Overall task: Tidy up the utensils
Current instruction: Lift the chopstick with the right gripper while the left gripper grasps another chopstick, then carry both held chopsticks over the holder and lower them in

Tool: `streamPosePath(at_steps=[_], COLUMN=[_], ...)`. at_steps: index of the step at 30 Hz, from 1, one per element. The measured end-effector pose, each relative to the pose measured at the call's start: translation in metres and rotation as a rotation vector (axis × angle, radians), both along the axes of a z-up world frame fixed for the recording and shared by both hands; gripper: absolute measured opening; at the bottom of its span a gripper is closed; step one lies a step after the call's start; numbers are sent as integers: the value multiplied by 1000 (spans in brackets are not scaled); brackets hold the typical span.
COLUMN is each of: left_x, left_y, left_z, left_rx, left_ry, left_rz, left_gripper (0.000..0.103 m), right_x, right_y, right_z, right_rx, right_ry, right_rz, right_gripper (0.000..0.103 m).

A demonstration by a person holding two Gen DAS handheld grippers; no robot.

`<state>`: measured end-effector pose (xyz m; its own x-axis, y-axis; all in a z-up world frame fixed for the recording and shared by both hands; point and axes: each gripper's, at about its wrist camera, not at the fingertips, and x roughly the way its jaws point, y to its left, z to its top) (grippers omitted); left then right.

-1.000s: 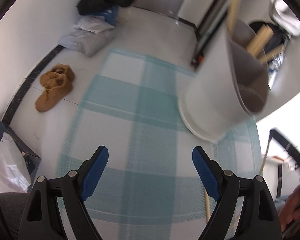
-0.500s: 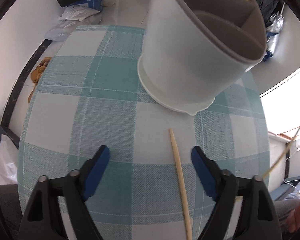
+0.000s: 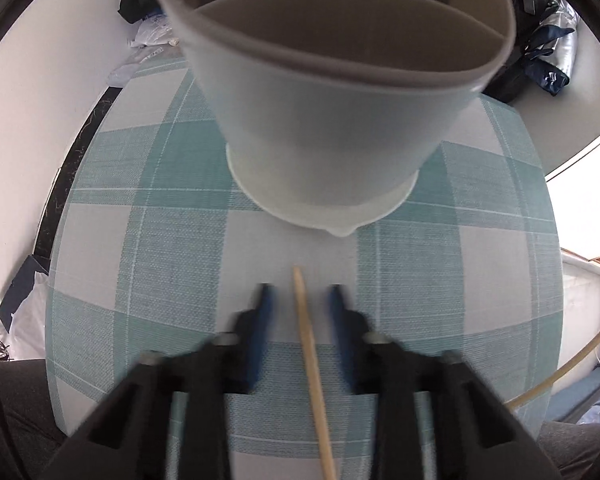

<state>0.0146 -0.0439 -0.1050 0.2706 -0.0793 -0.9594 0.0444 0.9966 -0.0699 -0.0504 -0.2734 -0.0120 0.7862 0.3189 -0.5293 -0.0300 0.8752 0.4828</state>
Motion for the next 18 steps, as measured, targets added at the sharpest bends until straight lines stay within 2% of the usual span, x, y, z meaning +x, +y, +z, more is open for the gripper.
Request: streamPosePath(at_steps=[1, 8, 18], left_x=[-1, -2, -23], left_y=[0, 5, 18], left_z=[0, 2, 59], left_rx=[-8, -31, -126], left_ry=[3, -5, -195], left_rz=[2, 9, -46], left_gripper=[3, 1, 1], right_x=[-1, -7, -10], right_y=[0, 4, 6], right_z=[1, 10, 12], right_rx=[0, -42, -55], right_ry=[-2, -35, -49], right_rz=[-1, 6, 7], right_gripper=[6, 6, 6])
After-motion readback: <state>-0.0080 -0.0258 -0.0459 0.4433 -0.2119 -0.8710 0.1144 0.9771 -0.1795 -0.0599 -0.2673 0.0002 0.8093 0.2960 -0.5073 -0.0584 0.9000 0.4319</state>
